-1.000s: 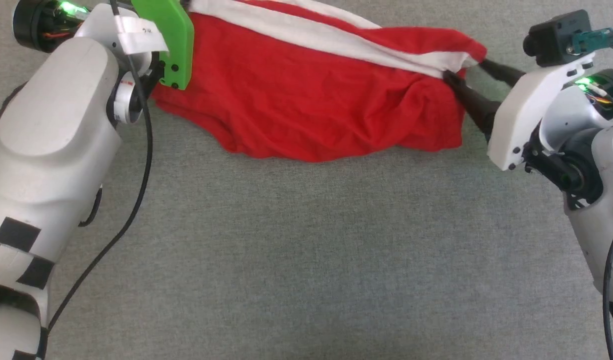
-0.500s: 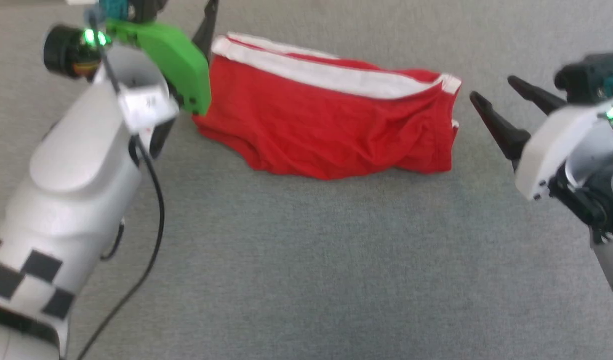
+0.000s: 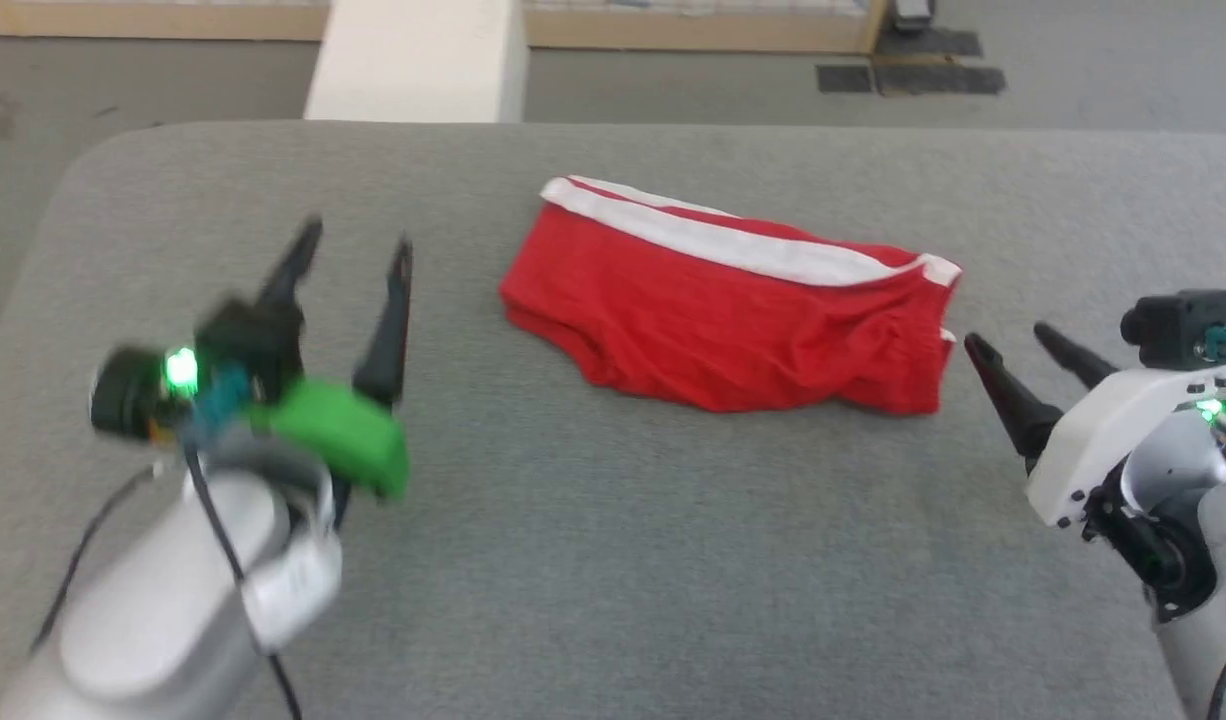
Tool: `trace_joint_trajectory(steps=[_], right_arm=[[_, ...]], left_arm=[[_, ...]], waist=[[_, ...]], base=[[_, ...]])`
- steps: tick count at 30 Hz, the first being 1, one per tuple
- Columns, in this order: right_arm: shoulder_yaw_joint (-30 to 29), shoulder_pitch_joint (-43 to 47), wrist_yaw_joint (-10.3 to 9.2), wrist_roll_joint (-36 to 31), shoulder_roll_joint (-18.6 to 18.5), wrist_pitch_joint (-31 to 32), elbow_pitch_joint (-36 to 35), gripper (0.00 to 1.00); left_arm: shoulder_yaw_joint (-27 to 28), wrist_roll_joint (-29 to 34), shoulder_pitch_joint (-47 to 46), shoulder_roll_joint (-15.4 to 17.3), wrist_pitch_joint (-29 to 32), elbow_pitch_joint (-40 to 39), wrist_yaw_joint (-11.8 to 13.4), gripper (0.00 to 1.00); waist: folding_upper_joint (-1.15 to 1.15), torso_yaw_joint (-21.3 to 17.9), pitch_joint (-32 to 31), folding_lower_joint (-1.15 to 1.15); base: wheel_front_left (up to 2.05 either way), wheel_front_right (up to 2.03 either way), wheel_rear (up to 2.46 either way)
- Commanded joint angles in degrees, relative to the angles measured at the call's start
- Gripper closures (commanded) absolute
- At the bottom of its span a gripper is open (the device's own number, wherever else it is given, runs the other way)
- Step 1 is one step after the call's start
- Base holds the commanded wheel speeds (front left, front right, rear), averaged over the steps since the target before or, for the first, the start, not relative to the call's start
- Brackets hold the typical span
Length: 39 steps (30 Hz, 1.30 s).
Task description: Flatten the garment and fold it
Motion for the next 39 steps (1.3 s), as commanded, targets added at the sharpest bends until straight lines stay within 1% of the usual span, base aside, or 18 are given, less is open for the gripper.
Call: trace_joint_trajectory(steps=[1,5,8,11,14,15,19,22,25,29,35,36,37,38,39], right_arm=[[-1.75,0.65,-0.09,0.33,1.73,1.11,0.62,0.0],[-7.34,0.03,-0.09,-0.82,5.48,5.32,3.15,0.0],[-11.87,-1.35,-0.09,-2.3,8.41,9.21,5.3,0.0],[-16.73,-3.61,-0.09,-5.57,11.46,13.33,7.45,0.0],[-21.69,-5.76,-0.09,-9.99,13.84,16.73,9.34,0.0],[-23.98,-6.45,-0.09,-12.38,14.51,18.17,10.15,0.0],[-29.83,-8.83,-0.09,-20.06,16.43,22.54,11.61,0.0],[-32.58,-10.34,-0.09,-21.42,17.21,25.32,12.33,0.0],[-32.24,-10.92,-0.09,-20.5,17.43,27.68,12.94,0.0],[-29.5,-10.31,-0.09,-16.3,17.46,29.24,13.94,0.0],[-26.23,-9.1,-0.09,-13.41,17.47,27.72,13.03,0.0],[-25.44,-8.85,-0.09,-13.32,17.47,27.37,12.76,0.16],[-24.52,-8.64,-0.09,-13.34,17.48,26.96,12.34,0.8],[-23.58,-8.31,-0.09,-13.33,17.48,26.39,11.76,1.0],[-22.9,-7.97,-0.09,-13.48,17.48,26.03,11.3,1.0]], left_arm=[[-0.46,1.17,2.8,1.1,-0.66,-2.19,1.57,0.0],[-1.21,2.19,8.76,3.0,-0.93,-7.81,5.52,0.0],[-1.59,2.53,11.06,3.69,-0.72,-10.7,7.28,0.0],[-1.71,2.79,12.15,4.01,-0.5,-12.67,8.57,0.0],[-1.57,2.84,12.5,4.0,-0.41,-13.8,9.41,0.0],[-1.63,2.91,12.45,3.96,-0.4,-14.14,9.44,0.0],[-1.71,3.06,12.03,3.49,-0.42,-14.75,9.64,0.0],[-1.65,3.07,11.74,3.0,-0.58,-14.82,9.81,0.0],[-1.5,2.94,11.51,2.48,-0.86,-14.68,9.84,0.0],[-1.59,3.06,11.31,2.18,-1.07,-14.49,9.77,0.0],[-1.89,3.09,10.67,1.7,-1.01,-14.21,9.48,0.0],[-1.93,3.07,10.51,1.59,-0.98,-14.11,9.43,0.0],[-1.95,3.06,10.4,1.51,-0.95,-14.01,9.4,0.0],[-1.98,3.03,10.28,1.42,-0.9,-13.88,9.4,0.0],[-2.0,2.99,10.24,1.35,-0.85,-13.77,9.4,0.0]], waist=[[0.0,2.15,-1.35,0.0],[0.0,3.53,-0.73,0.0],[0.0,4.78,0.17,0.0],[0.0,6.01,1.27,0.0],[0.0,7.19,2.08,0.0],[0.0,7.68,2.46,0.0],[0.0,9.22,3.67,0.0],[0.0,10.2,4.5,0.0],[0.0,10.99,5.32,0.0],[0.0,11.36,6.16,0.0],[0.0,11.09,7.22,0.0],[0.0,10.97,7.32,0.0],[0.0,10.85,7.36,0.0],[0.0,10.67,7.3,0.0],[0.0,10.52,7.17,0.0]], base=[[0.0,0.0,0.0],[0.0,0.0,0.0],[0.0,0.0,0.0],[0.0,0.0,0.0],[0.0,0.0,0.0],[0.0,0.0,0.0],[0.0,0.0,0.0],[0.0,0.0,0.0],[0.0,0.0,0.0],[0.0,0.0,0.0],[0.0,0.0,0.0],[0.0,0.0,0.0],[0.0,0.0,0.0],[0.0,0.0,0.0],[0.0,0.0,0.0]])
